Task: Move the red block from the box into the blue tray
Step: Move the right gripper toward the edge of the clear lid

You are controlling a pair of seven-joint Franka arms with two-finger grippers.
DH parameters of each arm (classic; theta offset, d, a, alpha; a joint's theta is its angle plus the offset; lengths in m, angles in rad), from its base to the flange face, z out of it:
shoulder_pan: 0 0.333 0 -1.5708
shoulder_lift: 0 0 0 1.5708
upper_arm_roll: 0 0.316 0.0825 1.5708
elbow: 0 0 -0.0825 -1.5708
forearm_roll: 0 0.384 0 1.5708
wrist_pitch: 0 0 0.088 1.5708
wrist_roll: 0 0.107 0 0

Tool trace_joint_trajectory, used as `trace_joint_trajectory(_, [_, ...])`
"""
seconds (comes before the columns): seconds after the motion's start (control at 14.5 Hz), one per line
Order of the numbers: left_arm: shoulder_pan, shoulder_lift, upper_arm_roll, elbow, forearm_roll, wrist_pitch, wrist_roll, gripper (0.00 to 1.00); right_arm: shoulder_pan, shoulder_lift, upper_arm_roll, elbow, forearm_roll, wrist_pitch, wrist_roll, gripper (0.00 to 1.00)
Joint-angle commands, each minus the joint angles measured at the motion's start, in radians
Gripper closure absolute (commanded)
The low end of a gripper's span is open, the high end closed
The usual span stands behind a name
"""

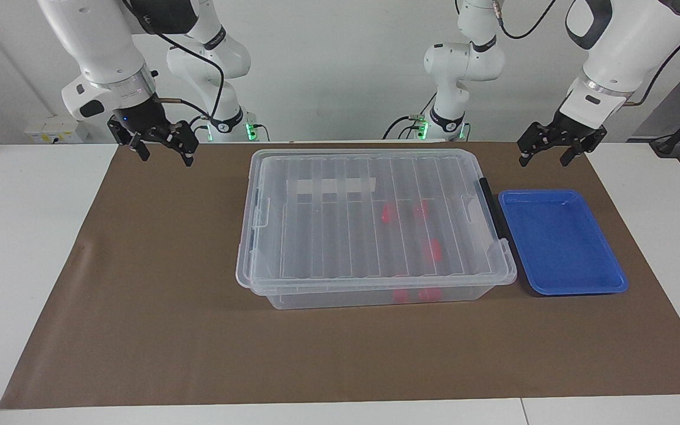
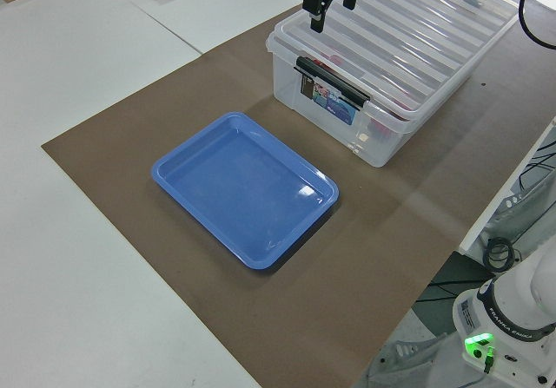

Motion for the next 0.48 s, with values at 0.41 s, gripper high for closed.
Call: trace_joint_trajectory(0.41, [0.005, -0.02, -0.007, -0.021, 0.015, 0.013, -0.009, 0.0, -0.017, -0.03, -0.001, -0.032, 0.017, 0.002, -0.011, 0.0])
